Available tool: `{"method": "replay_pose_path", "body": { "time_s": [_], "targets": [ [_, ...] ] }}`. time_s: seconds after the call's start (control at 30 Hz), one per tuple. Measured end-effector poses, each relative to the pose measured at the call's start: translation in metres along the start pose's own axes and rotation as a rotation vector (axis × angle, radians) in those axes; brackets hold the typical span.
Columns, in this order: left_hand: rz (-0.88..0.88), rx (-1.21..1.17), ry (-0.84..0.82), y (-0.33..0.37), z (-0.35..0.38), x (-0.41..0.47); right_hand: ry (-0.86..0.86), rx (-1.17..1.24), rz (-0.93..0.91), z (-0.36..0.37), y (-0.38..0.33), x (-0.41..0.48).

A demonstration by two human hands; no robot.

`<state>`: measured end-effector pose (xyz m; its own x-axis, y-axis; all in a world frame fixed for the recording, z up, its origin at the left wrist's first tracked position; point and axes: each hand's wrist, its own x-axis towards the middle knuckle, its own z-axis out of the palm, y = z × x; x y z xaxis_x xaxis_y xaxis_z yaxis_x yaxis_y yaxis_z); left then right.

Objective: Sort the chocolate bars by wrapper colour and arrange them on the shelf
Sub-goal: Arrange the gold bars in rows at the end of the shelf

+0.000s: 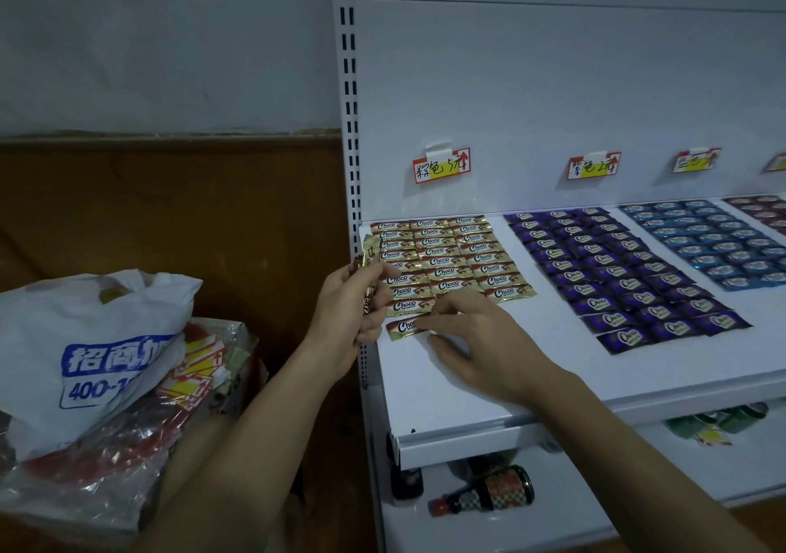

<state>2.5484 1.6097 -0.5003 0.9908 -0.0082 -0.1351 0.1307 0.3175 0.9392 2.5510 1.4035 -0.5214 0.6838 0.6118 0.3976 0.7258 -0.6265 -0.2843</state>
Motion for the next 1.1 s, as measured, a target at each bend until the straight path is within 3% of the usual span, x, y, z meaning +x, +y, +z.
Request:
{"method": "replay_pose_path", "body": {
  "time_s": [0.23,0.5,0.57,0.7,0.87,0.93,1.0,1.1],
  "targets": [
    [0.090,0.115,0.085,0.006,0.004,-0.011,0.010,-0.027,0.010,0.000,-0.003,0.000],
    [0.160,0.263,0.062,0.003,-0.001,-0.012,0.003,-0.043,-0.008,0.001,-0.001,0.000],
    [0.209,0.344,0.080,0.001,-0.002,-0.011,0.057,0.098,0.060,-0.001,0.001,0.001],
    [0.295,0.407,0.088,-0.002,0.000,-0.010,0.320,0.747,0.349,-0.018,-0.002,0.015],
    [0.368,0.344,-0.072,-0.003,0.015,-0.016,0.298,0.932,0.374,-0.019,-0.010,0.028],
    [0.424,0.513,0.020,-0.007,0.015,-0.016,0.362,0.965,0.385,-0.020,-0.009,0.025],
    [0.571,0.851,0.141,-0.014,0.012,-0.020,0.429,0.954,0.391,-0.026,-0.003,0.019],
    [0.653,1.171,0.136,-0.029,0.014,-0.026,0.415,0.713,0.364,-0.030,0.012,0.008]
  ]
}}
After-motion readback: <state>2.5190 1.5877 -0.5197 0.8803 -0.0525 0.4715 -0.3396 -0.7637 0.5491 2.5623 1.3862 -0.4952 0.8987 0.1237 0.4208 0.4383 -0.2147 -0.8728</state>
